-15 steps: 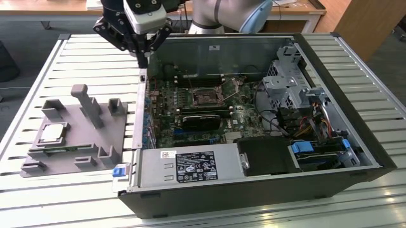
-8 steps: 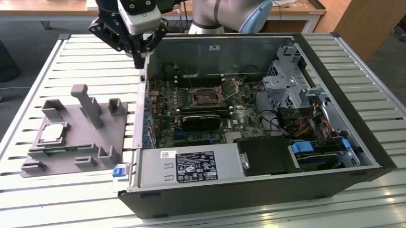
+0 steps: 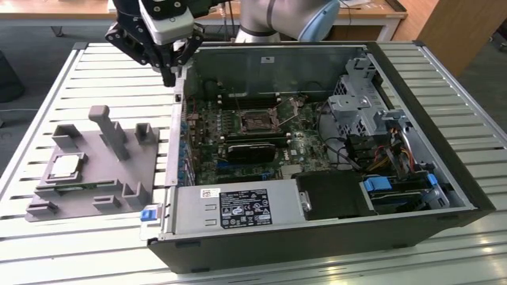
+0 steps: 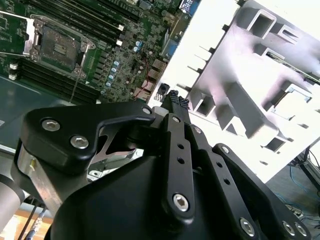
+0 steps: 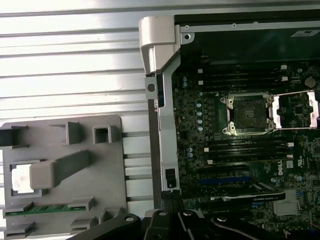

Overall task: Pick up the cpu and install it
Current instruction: 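Reach for the cpu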

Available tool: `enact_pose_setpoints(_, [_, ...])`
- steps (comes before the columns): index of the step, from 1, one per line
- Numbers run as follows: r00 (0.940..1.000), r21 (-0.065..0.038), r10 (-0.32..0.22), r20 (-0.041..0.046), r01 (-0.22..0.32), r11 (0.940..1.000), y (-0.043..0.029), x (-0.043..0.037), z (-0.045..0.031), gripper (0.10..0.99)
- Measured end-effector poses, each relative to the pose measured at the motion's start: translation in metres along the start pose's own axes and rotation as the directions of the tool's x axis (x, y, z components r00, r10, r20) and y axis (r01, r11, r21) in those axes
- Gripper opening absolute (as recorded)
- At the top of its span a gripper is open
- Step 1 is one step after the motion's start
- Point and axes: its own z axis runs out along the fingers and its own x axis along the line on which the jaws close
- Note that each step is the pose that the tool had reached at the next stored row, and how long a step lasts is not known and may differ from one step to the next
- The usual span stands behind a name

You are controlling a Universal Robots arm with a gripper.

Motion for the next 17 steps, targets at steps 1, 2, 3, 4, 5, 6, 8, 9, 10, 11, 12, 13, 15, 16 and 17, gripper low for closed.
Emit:
enact_pose_setpoints(1, [1.0000,0.000,0.000,0.0000,0.000,1.0000,-0.0001,0.0009,0.0001,0.106])
enact_pose_setpoints(2, [1.0000,0.000,0.000,0.0000,0.000,1.0000,-0.0002,0.0018,0.0002,0.106])
enact_pose_setpoints(3, [1.0000,0.000,0.000,0.0001,0.000,1.0000,-0.0002,0.0026,0.0004,0.106])
enact_pose_setpoints(4, [1.0000,0.000,0.000,0.0000,0.000,1.0000,-0.0003,0.0035,0.0005,0.106])
enact_pose_setpoints(5, [1.0000,0.000,0.000,0.0000,0.000,1.0000,-0.0004,0.0043,0.0005,0.106])
enact_pose_setpoints(6, [1.0000,0.000,0.000,0.0000,0.000,1.0000,-0.0004,0.0051,0.0007,0.106])
enact_pose_setpoints(8, [1.0000,0.000,0.000,0.0001,0.000,1.0000,-0.0005,0.0064,0.0012,0.106])
enact_pose_setpoints(9, [1.0000,0.000,0.000,0.0000,0.000,1.0000,-0.0006,0.0071,0.0013,0.106])
enact_pose_setpoints(10, [1.0000,0.000,0.000,0.0000,0.000,1.0000,-0.0006,0.0076,0.0015,0.106])
enact_pose_setpoints(11, [1.0000,0.000,0.000,0.0000,0.000,1.0000,-0.0007,0.0082,0.0017,0.106])
enact_pose_setpoints(12, [1.0000,0.000,0.000,0.0000,0.000,1.0000,-0.0008,0.0089,0.0019,0.106])
enact_pose_setpoints(13, [1.0000,0.000,0.000,0.0000,0.000,1.0000,-0.0008,0.0094,0.0020,0.106])
enact_pose_setpoints(15, [1.0000,0.000,0.000,-0.0001,0.000,1.0000,-0.0010,0.0110,0.0023,0.106])
enact_pose_setpoints(16, [1.0000,0.000,0.000,-0.0001,0.000,1.0000,-0.0010,0.0119,0.0024,0.106])
enact_pose_setpoints(17, [1.0000,0.000,0.000,-0.0001,0.000,1.0000,-0.0011,0.0128,0.0025,0.106])
